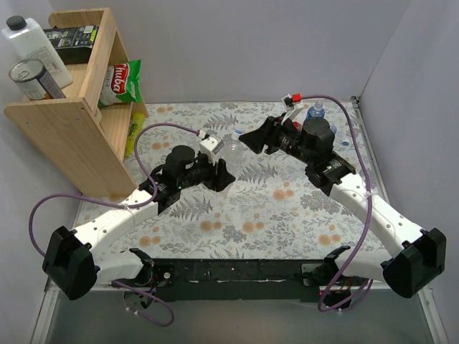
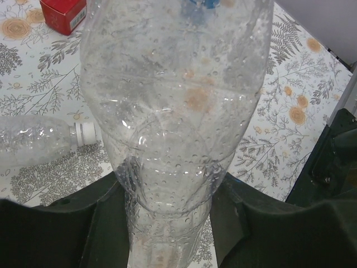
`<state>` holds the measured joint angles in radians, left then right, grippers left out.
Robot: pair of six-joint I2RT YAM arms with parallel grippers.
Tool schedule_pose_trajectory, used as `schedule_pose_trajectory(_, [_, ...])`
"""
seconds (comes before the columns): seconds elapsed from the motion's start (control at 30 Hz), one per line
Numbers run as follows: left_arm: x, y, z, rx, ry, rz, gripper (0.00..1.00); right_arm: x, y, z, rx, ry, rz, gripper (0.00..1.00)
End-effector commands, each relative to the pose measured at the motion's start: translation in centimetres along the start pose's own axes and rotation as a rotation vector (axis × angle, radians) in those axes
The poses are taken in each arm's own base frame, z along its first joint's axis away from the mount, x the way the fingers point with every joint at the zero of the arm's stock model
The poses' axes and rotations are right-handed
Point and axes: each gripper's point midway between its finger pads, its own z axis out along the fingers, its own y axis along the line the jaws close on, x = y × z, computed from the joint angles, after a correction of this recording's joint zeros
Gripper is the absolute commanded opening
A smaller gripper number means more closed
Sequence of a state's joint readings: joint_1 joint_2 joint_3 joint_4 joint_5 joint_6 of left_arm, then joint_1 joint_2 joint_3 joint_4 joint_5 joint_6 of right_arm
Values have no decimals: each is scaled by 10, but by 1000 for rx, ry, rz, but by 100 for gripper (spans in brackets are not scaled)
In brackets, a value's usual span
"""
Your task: Unscrew the bottle caps
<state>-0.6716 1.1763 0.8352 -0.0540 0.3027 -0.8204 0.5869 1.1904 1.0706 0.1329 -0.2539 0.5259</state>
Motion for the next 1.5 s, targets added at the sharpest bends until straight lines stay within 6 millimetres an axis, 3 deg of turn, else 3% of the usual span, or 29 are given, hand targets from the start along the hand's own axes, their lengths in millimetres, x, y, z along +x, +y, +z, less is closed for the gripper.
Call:
schedule_pose_trajectory(0.0, [-19, -1, 0, -28, -34, 43, 37, -22, 18, 5, -39, -52, -1, 64])
schedule_pose_trajectory(0.53, [-8, -5, 7, -41, 10, 69, 36, -17, 30, 17, -98, -32, 4, 61])
schedule_pose_trajectory(0.77, [-4, -6, 9, -43, 24, 77, 36, -14, 32, 21, -109, -15, 1, 54])
schedule_pose_trajectory(0.87, [-4, -7, 9, -38, 24, 81, 36, -11, 30, 22, -105, -8, 2, 45])
schedule_pose_trajectory(0.93, [-4, -9, 8, -26, 24, 81, 36, -11, 29, 22, -99, -9, -3, 30])
schedule_pose_trajectory(1.0, [-5, -15, 7, 10, 24, 82, 36, -10, 28, 20, -103, -7, -24, 12])
schedule_pose_trajectory(1.07, [-7, -23, 5, 48, 11, 90, 37, -10, 28, 17, -109, -10, -52, 3])
schedule_pose_trajectory(1.17, [-16, -44, -3, 158, -24, 104, 37, -9, 29, 8, -182, 1, -94, 1])
schedule_pose_trajectory(1.27, [-20, -67, -13, 296, -52, 118, 38, -12, 41, -8, -335, 15, -149, 1])
schedule_pose_trajectory(1.47, [-26, -112, -47, 627, -86, 141, 38, 1, 70, -39, -586, 84, -306, 1])
